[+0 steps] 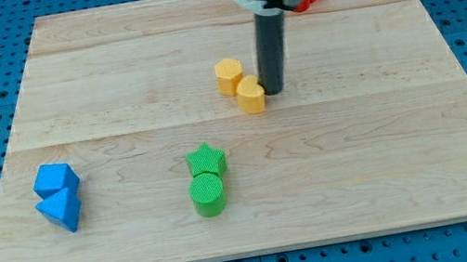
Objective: Point at the bottom center
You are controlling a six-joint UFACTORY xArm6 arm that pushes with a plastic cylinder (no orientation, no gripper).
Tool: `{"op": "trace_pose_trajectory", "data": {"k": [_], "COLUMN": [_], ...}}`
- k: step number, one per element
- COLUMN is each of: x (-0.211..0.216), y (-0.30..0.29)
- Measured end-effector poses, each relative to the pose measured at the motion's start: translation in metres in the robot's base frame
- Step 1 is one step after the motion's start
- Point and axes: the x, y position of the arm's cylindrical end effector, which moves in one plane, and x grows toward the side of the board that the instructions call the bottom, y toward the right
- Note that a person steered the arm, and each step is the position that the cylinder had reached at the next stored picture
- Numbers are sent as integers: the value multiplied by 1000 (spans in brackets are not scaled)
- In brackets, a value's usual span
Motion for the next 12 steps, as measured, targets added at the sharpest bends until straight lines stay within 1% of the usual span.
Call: {"op": "trace_pose_trajectory", "data": {"k": [1, 2, 4, 7, 9, 10, 12], "x": [-20, -20, -20, -20, -20, -5, 3], "y": [25, 67, 88, 138, 143, 147, 148]}}
